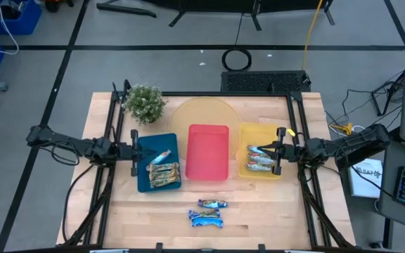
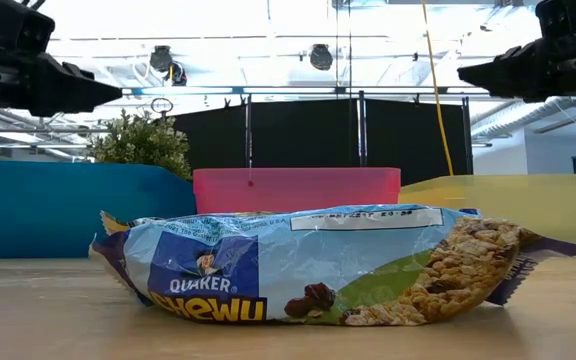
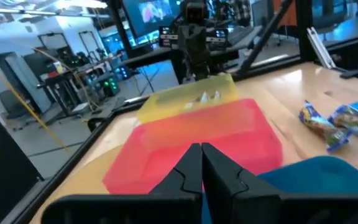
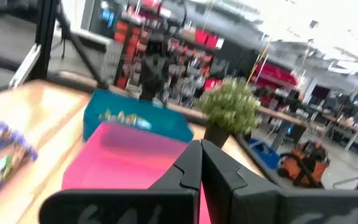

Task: Pick and place Granola Bars by type
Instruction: Put the blue granola bar into the red bin

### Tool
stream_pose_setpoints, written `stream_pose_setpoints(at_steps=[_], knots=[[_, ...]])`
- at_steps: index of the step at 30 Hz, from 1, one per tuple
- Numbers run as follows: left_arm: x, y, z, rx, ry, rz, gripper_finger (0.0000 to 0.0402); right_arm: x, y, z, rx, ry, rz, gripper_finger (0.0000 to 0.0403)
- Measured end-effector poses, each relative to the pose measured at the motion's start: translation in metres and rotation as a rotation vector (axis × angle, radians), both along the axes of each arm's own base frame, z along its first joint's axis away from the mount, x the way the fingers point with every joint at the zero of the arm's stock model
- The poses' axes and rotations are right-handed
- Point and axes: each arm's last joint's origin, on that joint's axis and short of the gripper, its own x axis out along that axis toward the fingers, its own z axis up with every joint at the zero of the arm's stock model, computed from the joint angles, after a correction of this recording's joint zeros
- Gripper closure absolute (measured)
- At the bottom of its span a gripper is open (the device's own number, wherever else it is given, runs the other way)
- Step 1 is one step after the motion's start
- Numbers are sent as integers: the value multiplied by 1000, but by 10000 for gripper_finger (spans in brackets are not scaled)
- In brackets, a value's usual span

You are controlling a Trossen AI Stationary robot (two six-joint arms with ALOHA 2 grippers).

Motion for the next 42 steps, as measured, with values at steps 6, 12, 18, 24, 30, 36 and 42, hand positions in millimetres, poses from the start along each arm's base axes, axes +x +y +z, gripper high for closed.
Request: stream_pose_setpoints(at_steps=[6, 12, 18, 24, 30, 36, 42], knots=[[0, 3, 0, -29, -7, 99, 382, 19, 10, 24, -17, 71, 9, 403], [0, 3, -3, -87, 23, 117, 381, 77, 43, 52, -54, 359, -101, 395], [0, 3, -2, -131, 5, 119, 381, 140, 95, 61, -54, 583, -63, 317], [0, 3, -2, -200, 0, 121, 380, 183, 153, 53, -5, 725, 40, 228], [0, 3, -2, -179, 0, 120, 380, 200, 194, 18, -38, 762, 82, 186], [0, 3, 0, -151, -11, 118, 380, 201, 199, -10, -17, 841, 41, 189], [0, 3, 1, -144, -25, 117, 380, 200, 196, -23, 20, 905, -7, 200]])
